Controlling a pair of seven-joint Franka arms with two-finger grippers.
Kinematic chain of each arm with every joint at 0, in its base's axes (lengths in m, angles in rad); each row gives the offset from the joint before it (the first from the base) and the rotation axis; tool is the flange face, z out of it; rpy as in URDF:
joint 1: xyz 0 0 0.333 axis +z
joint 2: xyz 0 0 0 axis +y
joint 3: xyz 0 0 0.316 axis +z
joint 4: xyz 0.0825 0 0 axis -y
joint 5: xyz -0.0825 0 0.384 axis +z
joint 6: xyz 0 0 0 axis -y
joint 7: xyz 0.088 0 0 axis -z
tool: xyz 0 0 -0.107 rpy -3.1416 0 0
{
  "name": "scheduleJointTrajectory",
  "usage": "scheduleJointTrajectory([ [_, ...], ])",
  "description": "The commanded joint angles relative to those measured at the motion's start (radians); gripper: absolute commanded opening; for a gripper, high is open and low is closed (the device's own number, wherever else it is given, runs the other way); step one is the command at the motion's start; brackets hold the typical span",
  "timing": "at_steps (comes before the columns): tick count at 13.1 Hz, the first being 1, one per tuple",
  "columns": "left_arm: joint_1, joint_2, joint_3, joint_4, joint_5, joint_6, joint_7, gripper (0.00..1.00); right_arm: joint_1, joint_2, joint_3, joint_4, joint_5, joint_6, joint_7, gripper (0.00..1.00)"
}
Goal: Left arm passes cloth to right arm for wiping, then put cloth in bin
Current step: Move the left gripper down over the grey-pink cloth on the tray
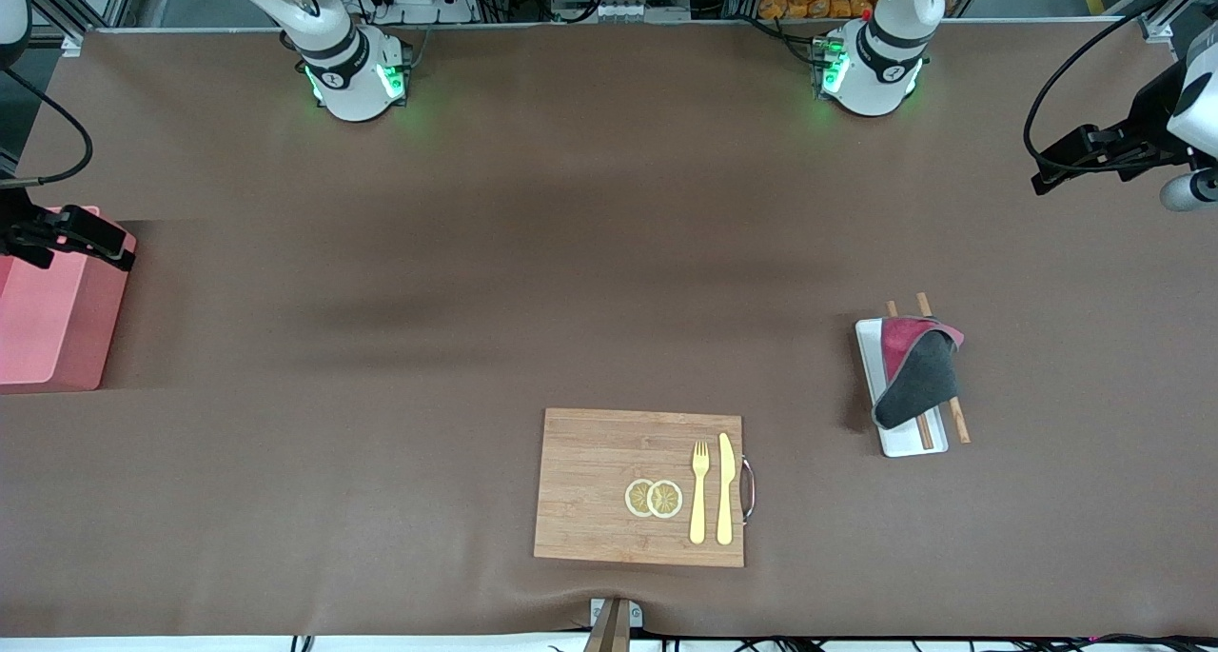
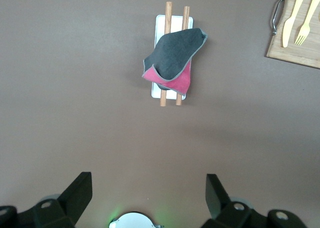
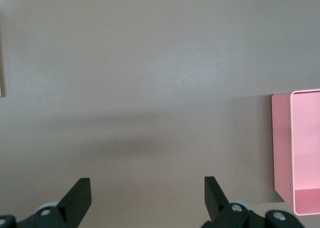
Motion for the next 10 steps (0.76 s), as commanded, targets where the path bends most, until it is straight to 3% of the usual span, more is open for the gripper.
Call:
scheduleJointTrajectory([
  [1, -0.012, -0.014, 0.010, -0.010, 0.020, 0.013, 0.033, 1.00, -0.015, -0.004, 0.011, 0.004, -0.005, -0.003, -0.009, 1.00],
  [5, -0.002, 0.023, 0.010, 0.040, 0.019, 0.004, 0.058, 1.00, -0.015, -0.004, 0.011, 0.004, -0.005, -0.002, -0.009, 1.00],
  [10, 0.001, 0.028, 0.008, 0.034, 0.019, 0.002, 0.064, 1.00, -0.017, -0.003, 0.009, 0.003, -0.005, -0.003, -0.009, 1.00],
])
